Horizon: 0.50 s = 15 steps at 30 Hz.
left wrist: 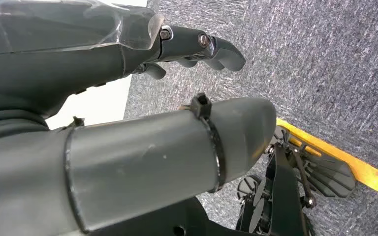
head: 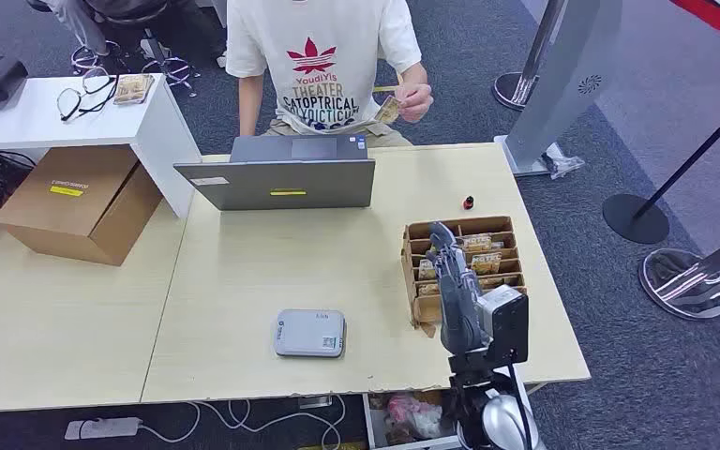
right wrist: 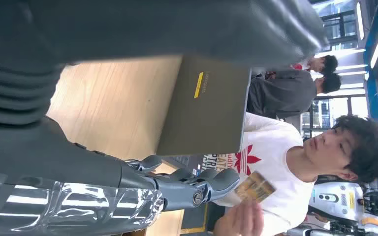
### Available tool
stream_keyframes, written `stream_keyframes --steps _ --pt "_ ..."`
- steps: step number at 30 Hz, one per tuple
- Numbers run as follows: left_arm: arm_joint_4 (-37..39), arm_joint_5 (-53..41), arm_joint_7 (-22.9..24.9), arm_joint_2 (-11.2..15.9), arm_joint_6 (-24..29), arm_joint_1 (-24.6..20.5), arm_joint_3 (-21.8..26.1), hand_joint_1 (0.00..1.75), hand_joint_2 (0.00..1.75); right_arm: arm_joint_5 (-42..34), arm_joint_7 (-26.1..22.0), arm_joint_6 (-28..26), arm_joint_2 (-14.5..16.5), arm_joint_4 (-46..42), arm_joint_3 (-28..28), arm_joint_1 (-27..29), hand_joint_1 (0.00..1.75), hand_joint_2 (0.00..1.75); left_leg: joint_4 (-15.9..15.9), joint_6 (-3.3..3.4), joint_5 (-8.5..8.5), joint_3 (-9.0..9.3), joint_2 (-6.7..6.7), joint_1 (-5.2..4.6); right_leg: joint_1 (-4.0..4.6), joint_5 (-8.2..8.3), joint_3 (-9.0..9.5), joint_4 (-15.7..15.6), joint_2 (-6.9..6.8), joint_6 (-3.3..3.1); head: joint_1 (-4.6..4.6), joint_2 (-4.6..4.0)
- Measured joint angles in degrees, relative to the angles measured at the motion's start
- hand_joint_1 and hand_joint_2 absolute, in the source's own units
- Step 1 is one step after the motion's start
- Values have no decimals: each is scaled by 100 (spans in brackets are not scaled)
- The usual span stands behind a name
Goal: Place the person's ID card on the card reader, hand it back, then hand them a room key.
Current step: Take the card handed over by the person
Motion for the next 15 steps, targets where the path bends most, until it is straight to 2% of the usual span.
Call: stream_keyframes --steps 10,15 --pt "0 33 25 5 12 -1 0 0 0 388 -17 -87 0 -4 -19 -75 0 175 0 0 0 0 0 0 0 0 0 0 0 0 0 0" --pt "0 2 25 9 12 -3 0 0 0 1153 -238 -606 0 12 -25 -253 0 175 0 -1 1 0 0 0 0 0 1 0 0 0 -1 0"
